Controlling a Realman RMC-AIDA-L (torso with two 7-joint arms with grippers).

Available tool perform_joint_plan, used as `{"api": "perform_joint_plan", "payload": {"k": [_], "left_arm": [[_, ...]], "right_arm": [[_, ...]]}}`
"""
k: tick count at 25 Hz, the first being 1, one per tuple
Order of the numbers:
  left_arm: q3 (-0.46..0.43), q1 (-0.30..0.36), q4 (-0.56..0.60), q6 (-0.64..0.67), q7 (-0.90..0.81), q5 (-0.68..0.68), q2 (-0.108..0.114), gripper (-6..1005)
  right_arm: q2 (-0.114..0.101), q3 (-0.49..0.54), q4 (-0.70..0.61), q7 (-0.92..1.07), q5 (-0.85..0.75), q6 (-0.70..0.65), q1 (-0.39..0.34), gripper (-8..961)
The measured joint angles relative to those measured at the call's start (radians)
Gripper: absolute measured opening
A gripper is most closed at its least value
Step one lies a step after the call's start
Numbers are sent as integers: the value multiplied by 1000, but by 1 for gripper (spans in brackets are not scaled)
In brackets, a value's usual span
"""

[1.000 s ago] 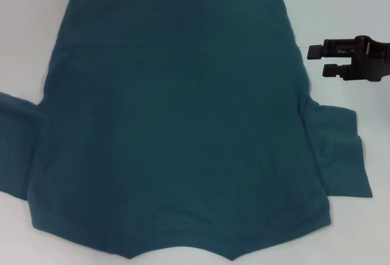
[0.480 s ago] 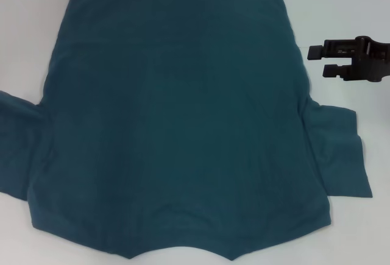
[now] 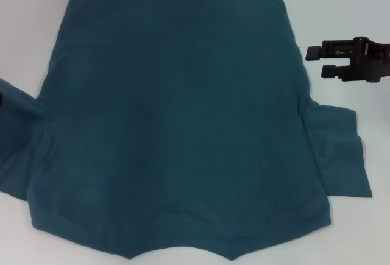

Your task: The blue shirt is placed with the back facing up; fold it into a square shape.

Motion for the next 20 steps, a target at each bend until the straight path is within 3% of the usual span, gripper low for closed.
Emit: {"api": "perform_joint_plan", "payload": {"k": [6,13,20], "left_arm": [[70,-36,6,73,-157,0,2,0],[77,-119,-72,138,-262,0,1,4],[85,-171,-218,61,-333,0,-1,9]], "right_arm": [[0,-1,2,-1,0,2,0,806],[3,-3,2,-1,0,7,1,802],[4,-3,2,-1,0,7,0,798]]}}
